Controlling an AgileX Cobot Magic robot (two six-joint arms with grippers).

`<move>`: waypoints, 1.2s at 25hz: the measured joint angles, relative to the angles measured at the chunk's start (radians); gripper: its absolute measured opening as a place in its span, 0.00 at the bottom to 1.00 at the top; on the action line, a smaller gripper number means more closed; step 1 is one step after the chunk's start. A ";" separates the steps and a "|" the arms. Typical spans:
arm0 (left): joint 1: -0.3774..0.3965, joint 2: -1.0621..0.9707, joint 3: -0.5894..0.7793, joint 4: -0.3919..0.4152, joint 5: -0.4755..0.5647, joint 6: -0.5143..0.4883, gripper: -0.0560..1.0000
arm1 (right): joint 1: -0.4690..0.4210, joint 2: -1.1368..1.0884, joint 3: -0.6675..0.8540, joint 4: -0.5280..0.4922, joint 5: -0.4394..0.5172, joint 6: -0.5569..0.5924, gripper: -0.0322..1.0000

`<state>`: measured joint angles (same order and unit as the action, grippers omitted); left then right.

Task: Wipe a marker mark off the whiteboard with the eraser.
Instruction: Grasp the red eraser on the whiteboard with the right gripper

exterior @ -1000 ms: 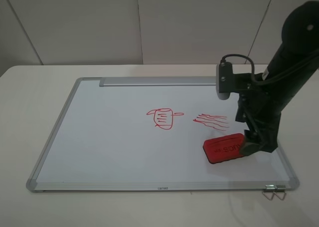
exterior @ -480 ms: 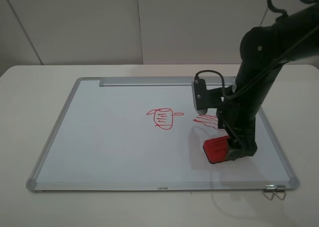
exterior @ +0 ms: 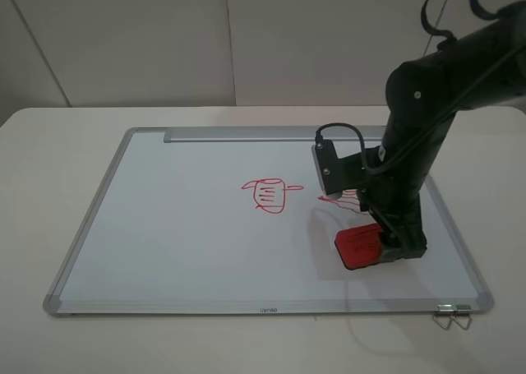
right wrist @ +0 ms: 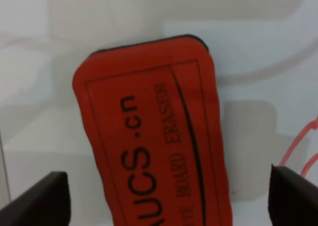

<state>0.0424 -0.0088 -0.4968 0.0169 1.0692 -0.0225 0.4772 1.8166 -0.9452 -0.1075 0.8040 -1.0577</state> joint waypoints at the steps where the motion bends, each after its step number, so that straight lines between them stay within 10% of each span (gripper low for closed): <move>1: 0.000 0.000 0.000 0.000 0.000 0.000 0.79 | 0.001 0.000 0.009 0.000 -0.019 0.000 0.72; 24: 0.000 0.000 0.000 0.000 0.000 0.000 0.79 | 0.014 0.022 0.054 -0.005 -0.075 -0.001 0.72; 30: 0.000 0.000 0.000 0.000 0.000 0.000 0.79 | 0.014 0.022 0.054 -0.029 -0.075 -0.001 0.50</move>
<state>0.0424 -0.0088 -0.4968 0.0169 1.0692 -0.0225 0.4909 1.8382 -0.8912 -0.1363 0.7291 -1.0585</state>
